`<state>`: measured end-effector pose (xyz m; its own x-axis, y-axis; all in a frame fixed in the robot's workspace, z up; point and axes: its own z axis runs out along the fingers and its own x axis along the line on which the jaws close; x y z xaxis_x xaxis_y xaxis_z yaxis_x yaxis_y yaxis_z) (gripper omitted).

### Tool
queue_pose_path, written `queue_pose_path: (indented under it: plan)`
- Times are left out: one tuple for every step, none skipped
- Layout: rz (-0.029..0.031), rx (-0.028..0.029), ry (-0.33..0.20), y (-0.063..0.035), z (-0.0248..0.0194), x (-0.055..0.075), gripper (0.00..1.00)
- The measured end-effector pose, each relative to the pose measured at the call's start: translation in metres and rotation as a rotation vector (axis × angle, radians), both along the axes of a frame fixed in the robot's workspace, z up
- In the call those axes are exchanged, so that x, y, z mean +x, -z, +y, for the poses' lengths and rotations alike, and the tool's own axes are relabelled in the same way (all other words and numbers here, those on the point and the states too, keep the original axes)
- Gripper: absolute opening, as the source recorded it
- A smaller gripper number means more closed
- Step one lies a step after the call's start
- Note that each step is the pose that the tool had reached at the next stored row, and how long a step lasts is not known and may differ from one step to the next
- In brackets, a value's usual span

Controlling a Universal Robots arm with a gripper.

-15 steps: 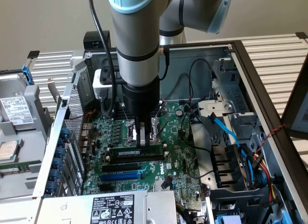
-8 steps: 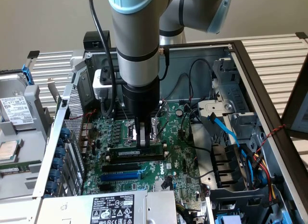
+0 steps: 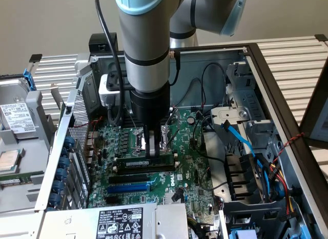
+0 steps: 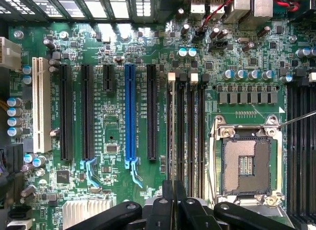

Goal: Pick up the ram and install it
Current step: 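Insert the ram into the slot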

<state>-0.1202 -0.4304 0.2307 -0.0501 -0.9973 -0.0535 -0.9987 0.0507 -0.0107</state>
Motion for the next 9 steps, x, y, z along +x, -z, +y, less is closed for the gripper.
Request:
queue_pose_path:
  plan:
    - [0.0, 0.0001, -0.004, 0.0, 0.0, 0.0, 0.13]
    - [0.0001, 0.0006, -0.008, 0.0, 0.0001, 0.0, 0.13]
    - [0.0001, 0.0016, -0.008, -0.0001, 0.0, 0.0001, 0.13]
    - [0.0002, 0.0033, -0.008, -0.0001, 0.0, 0.0, 0.13]
    - [0.0001, 0.0053, -0.008, -0.0001, 0.0, 0.0001, 0.13]
    - [0.0, 0.0073, -0.008, 0.0001, 0.0, 0.0001, 0.13]
    - [-0.0001, 0.0086, -0.008, 0.0003, 0.0001, 0.0001, 0.13]
    - [-0.0001, 0.0089, -0.008, 0.0004, 0.0, 0.0001, 0.13]
    - [0.0, 0.0092, -0.008, 0.0005, 0.0, 0.0001, 0.13]
